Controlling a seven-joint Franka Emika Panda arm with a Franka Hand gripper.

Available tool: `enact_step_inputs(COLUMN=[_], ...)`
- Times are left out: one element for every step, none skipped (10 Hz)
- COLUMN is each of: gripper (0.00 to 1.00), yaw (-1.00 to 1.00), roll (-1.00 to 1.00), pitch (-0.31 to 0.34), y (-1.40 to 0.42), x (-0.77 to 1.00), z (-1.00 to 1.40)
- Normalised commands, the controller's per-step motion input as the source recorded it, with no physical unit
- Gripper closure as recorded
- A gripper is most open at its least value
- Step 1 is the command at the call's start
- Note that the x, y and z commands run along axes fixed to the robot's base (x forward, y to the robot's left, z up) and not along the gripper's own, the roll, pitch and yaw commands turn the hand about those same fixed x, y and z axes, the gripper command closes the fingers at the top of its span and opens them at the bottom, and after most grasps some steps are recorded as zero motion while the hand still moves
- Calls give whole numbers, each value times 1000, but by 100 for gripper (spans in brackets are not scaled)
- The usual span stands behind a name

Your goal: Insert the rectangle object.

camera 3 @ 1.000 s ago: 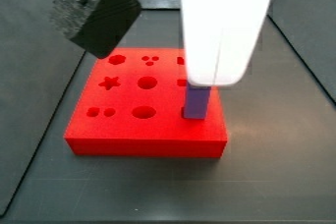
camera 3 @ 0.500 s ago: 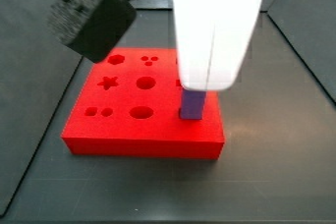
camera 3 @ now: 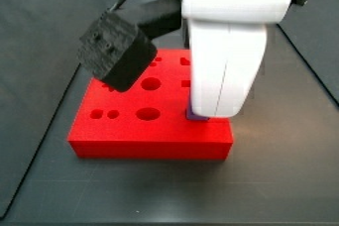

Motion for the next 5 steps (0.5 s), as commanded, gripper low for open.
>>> enact_step_inputs(gripper=[100, 100, 100, 100, 100], yaw=[0, 14, 0, 0, 0], roll=[83, 141, 97, 33, 0], pitch=[-17, -24, 0, 0, 0], y=[-17, -169, -83, 0, 0], x=[0, 0, 0, 0, 0], z=[-477, -503, -546, -134, 0])
